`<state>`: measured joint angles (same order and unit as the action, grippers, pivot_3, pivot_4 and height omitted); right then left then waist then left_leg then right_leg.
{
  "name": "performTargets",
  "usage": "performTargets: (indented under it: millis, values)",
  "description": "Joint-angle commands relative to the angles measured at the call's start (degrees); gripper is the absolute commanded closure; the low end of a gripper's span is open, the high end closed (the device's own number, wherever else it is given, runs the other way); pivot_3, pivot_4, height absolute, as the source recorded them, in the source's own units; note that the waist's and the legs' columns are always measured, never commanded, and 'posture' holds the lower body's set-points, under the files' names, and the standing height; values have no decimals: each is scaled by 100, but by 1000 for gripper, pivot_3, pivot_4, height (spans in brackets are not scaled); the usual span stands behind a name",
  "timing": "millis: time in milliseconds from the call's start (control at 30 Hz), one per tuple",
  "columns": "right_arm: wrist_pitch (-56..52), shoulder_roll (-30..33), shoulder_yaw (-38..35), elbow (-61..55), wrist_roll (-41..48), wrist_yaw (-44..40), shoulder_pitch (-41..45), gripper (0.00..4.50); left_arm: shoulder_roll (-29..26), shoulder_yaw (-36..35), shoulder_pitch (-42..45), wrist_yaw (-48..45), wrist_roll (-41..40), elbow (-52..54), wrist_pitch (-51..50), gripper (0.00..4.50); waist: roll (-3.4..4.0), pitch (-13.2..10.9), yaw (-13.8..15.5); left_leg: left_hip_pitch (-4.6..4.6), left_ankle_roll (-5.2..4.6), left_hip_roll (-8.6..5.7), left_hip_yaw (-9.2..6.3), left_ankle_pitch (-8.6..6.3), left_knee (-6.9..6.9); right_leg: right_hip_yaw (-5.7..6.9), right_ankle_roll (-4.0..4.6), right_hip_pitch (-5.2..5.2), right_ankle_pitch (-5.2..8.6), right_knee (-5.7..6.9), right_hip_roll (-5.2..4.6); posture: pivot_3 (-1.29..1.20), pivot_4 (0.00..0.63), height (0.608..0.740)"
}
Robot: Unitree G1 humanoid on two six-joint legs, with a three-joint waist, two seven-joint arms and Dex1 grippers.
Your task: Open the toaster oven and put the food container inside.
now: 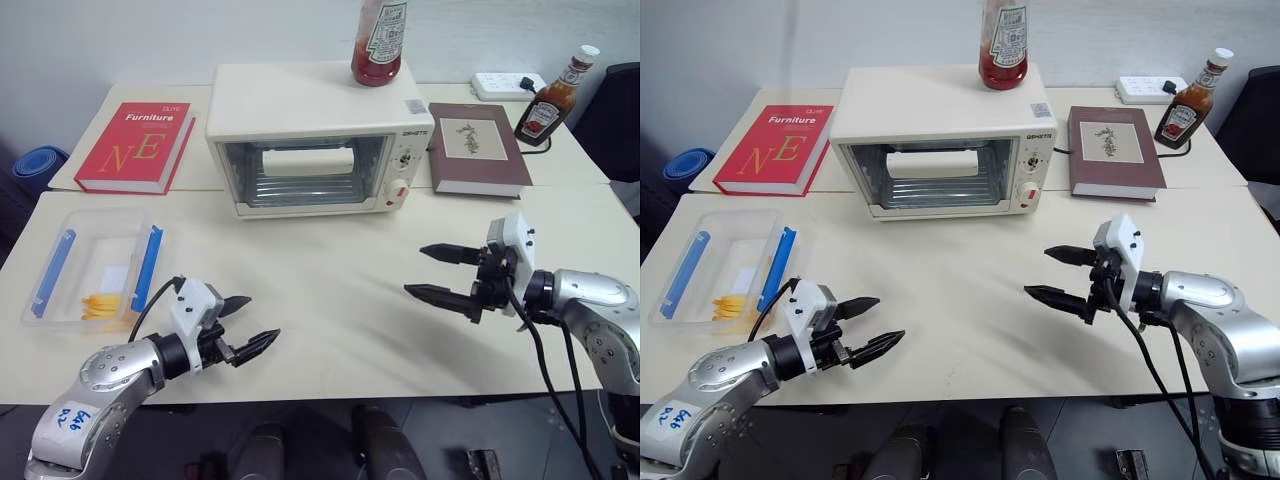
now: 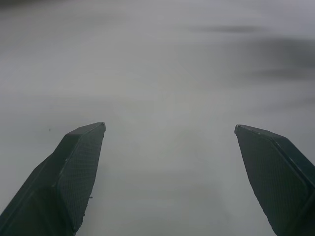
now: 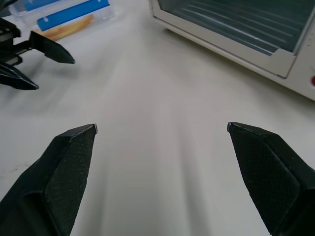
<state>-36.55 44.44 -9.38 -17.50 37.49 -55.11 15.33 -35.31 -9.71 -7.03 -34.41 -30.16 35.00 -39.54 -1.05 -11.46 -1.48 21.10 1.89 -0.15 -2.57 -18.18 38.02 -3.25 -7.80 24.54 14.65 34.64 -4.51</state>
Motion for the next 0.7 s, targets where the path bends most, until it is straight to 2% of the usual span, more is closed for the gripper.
performTargets:
  millis: [33, 367, 500, 600, 700]
  values:
    - [90, -36, -91, -42, 54, 28, 79, 61, 39, -15, -51, 84, 59, 130, 163, 0, 0, 0, 4, 0, 0, 0, 0, 0, 0, 0, 0, 0, 0, 0, 0, 0, 150, 740]
    - [260, -194, -26, 181, -76, 93, 289, 61, 184, -66, 8, 356, -17, 209, 29, 0, 0, 0, 1, 0, 0, 0, 0, 0, 0, 0, 0, 0, 0, -1, 0, 0, 150, 740]
    - [148, -337, -19, 201, 20, 180, 365, 61, 654, -236, 113, 778, -483, 349, -244, 0, 0, 0, 5, 0, 0, 0, 0, 0, 0, 0, -1, -1, 0, -1, -1, 0, 150, 740]
    - [168, -631, 30, 390, -82, 495, 589, 61, 721, -348, 306, 774, -838, 436, -368, 0, 0, 0, 0, -1, 0, 0, -2, 0, 1, 0, -2, 0, -1, 5, -1, 0, 150, 740]
    - [104, -1009, 6, 906, -92, 842, 1044, 61, 961, -534, 1002, 1136, -1394, 200, -643, 0, 0, 0, 0, -3, 2, -1, -2, 1, 5, -1, -1, 0, -1, 13, 0, 0, 150, 740]
